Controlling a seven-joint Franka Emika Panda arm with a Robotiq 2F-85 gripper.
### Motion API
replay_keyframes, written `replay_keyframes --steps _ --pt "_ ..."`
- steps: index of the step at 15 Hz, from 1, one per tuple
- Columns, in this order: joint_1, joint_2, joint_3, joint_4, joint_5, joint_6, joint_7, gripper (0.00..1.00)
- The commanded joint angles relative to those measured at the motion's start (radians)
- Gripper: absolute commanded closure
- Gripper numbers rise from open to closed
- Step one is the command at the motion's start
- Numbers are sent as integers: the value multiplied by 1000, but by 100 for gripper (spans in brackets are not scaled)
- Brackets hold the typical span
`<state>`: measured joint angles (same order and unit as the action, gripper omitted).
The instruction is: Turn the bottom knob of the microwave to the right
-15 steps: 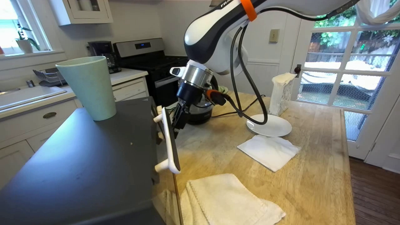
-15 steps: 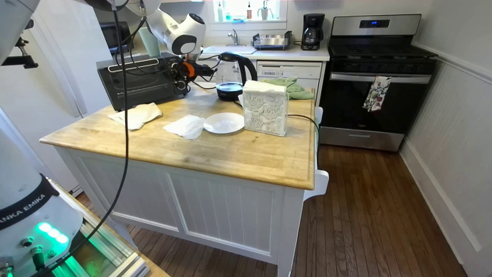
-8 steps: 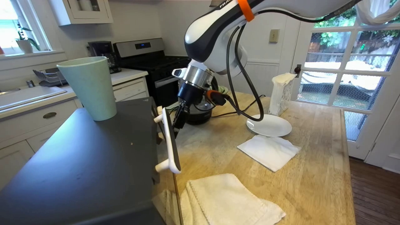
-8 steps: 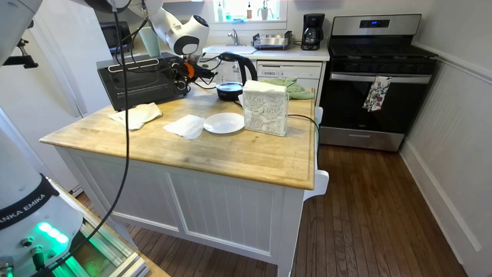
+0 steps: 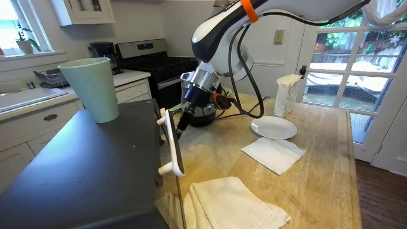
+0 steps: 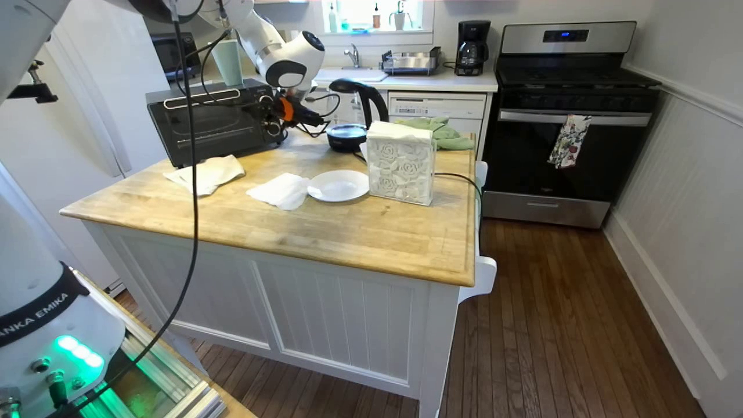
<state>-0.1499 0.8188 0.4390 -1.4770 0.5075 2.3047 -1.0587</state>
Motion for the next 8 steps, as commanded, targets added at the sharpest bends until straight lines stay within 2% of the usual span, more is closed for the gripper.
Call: replay_keyframes --steps 1,7,8 --pt "-23 32 4 53 78 -40 8 79" --pt "-18 35 -18 50 131 -36 4 79" --pt "-16 34 -21 49 136 -30 0 65"
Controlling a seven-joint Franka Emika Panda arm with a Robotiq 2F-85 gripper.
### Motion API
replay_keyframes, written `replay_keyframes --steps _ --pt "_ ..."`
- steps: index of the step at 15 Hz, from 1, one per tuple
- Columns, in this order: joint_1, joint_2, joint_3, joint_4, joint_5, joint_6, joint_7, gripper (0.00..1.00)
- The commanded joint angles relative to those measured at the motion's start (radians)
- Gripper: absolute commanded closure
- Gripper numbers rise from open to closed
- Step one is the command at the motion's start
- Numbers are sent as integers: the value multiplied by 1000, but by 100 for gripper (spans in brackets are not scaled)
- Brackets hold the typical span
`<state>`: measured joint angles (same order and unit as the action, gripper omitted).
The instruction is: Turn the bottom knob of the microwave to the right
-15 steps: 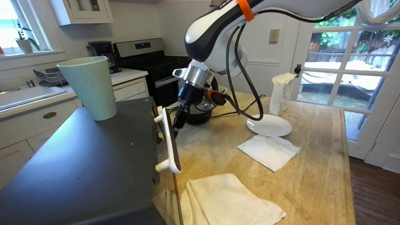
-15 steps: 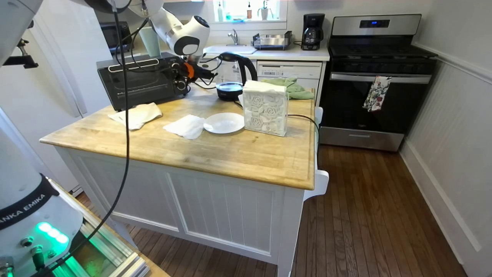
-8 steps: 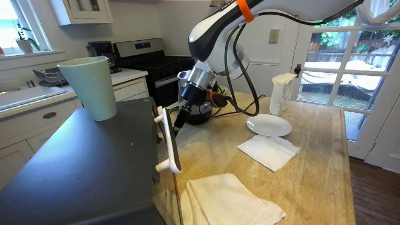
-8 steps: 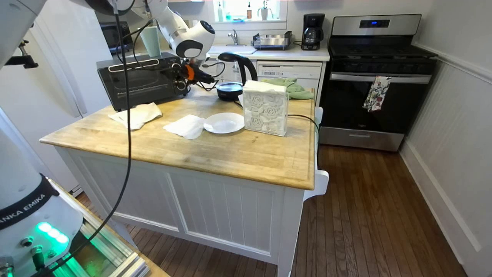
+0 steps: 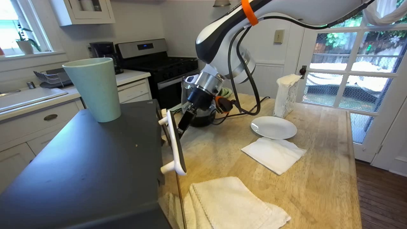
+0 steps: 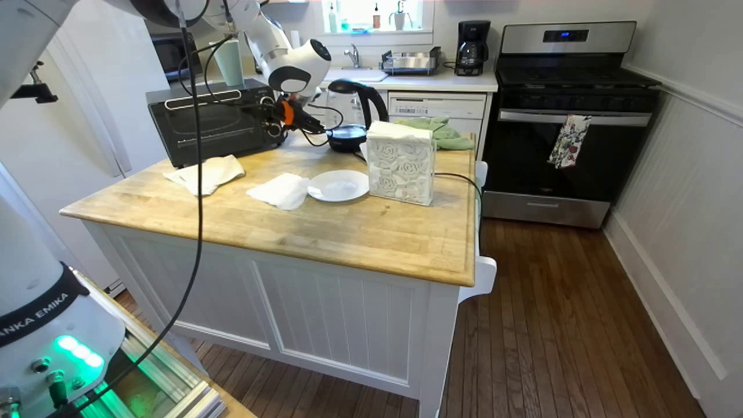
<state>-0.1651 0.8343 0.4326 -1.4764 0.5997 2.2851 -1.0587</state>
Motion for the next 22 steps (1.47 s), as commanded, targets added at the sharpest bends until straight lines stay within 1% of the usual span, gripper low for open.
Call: replay_keyframes --steps 1,2,6,7,10,14,19,20,22 --pt "2 18 -19 48 45 -11 1 29" --pt "6 16 -23 47 43 -9 1 28" --pt "11 13 -41 63 38 -7 -6 2" --pt "13 10 -46 63 34 -3 -7 0" --pt "26 -6 -61 53 12 1 -11 0" --pt "74 -66 -106 -6 -83 11 -11 0" --pt "127 -205 -145 -153 -225 50 8 0" --pt "135 -243 -151 -195 -244 71 13 0" --pt "136 -326 -151 -295 -235 132 41 0"
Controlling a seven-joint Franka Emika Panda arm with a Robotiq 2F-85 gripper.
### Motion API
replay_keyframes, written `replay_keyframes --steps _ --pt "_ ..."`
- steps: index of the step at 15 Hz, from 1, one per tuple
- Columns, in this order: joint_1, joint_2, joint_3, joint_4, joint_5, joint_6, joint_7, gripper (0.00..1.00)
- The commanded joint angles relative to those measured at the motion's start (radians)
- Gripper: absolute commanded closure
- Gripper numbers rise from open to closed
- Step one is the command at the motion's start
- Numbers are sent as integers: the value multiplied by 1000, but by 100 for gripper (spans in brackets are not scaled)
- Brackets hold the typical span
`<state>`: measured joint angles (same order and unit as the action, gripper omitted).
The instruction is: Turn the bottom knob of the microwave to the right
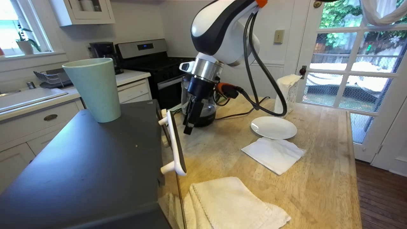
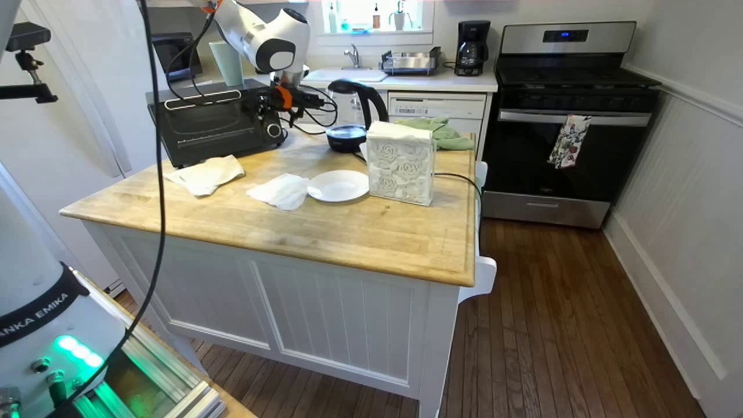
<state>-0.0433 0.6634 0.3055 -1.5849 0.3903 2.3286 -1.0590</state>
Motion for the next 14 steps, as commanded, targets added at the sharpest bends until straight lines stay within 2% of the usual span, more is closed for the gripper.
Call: replay_keyframes --steps 1,5,10,14 --pt "16 -196 -28 -235 -24 126 53 0" --pt "27 -357 -54 -424 -33 256 131 0" --pt "12 -575 -52 -679 43 439 209 0" --pt "4 -744 -13 -856 249 531 130 0"
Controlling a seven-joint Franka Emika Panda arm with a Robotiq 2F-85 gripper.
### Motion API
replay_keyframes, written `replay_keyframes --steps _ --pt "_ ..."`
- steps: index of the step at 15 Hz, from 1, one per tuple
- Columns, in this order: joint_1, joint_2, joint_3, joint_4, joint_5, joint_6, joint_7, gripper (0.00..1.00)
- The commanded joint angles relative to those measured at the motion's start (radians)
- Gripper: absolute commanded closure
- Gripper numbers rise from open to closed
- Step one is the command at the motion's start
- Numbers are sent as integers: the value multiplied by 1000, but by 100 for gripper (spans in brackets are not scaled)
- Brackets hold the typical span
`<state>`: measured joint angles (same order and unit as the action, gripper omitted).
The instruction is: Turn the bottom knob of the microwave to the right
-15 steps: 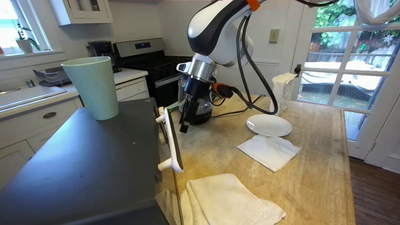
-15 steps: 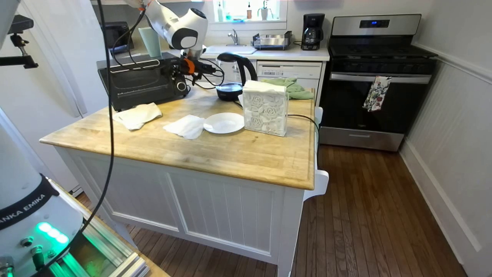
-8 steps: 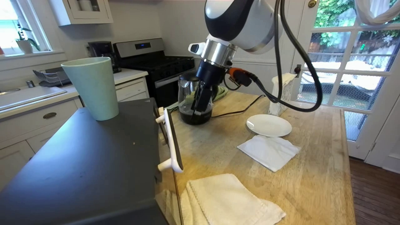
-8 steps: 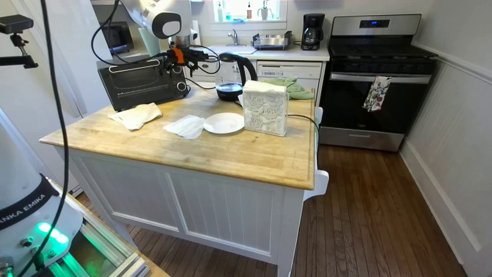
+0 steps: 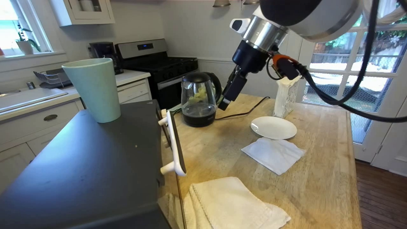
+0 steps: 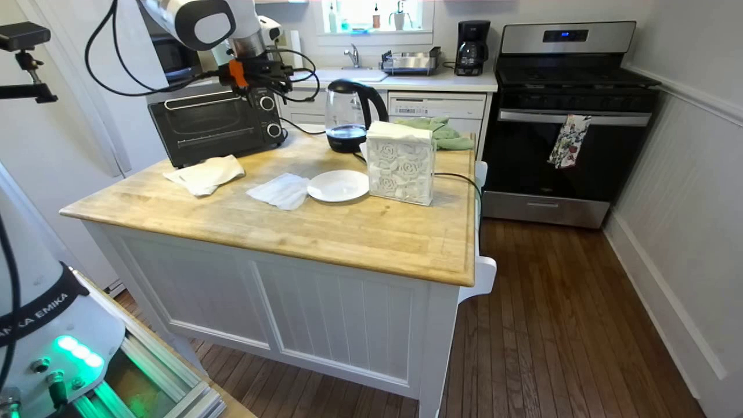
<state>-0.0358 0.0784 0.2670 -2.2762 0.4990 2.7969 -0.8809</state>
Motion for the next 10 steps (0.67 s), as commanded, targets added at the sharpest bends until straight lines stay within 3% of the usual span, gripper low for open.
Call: replay_keyframes --steps 1,2,3,10 --pt "4 -194 30 -186 226 64 -106 0" --pt "16 -233 26 -208 300 62 -150 0" --pt "3 -126 22 -123 179 43 -75 0" --pt "3 -137 24 -138 195 41 -88 0"
